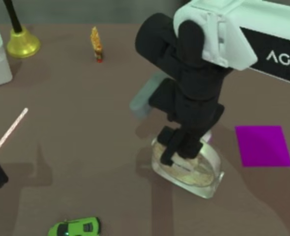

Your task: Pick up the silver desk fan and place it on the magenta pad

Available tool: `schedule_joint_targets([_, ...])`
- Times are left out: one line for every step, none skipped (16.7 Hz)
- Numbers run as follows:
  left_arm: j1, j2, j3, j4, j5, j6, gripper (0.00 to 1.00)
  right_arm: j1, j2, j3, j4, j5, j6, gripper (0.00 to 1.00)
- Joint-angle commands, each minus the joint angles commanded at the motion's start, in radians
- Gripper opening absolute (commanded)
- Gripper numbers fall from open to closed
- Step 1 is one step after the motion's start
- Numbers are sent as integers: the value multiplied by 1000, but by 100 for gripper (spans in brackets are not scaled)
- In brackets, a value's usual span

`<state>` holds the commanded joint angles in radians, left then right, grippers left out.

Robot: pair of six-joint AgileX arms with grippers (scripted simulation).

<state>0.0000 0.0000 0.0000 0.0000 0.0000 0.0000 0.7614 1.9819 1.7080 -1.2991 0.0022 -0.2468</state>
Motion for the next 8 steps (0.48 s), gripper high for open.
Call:
schedule_joint_targets([0, 0, 0, 0, 0, 0, 100, 1, 0, 34, -35, 0, 0, 0])
schedule_joint_targets([0, 0, 0, 0, 0, 0, 100, 2, 0, 68, -69, 0, -1, 0])
schedule_joint_targets([0, 0, 0, 0, 0, 0, 100, 4, -2, 96, -98, 0, -1, 0])
schedule_joint_targets([0, 0, 0, 0, 0, 0, 100, 4, -3, 114, -116, 0, -1, 0])
schedule_joint_targets([0, 0, 0, 0, 0, 0, 100, 4, -4, 122, -124, 0, -1, 0])
schedule_joint_targets([0, 0, 0, 0, 0, 0, 100, 4, -4, 122, -125, 0, -1, 0])
schedule_joint_targets([0, 0, 0, 0, 0, 0, 100, 4, -4, 122, -125, 0, -1, 0])
schedule_joint_targets([0, 0, 0, 0, 0, 0, 100, -1, -3, 120, -122, 0, 0, 0])
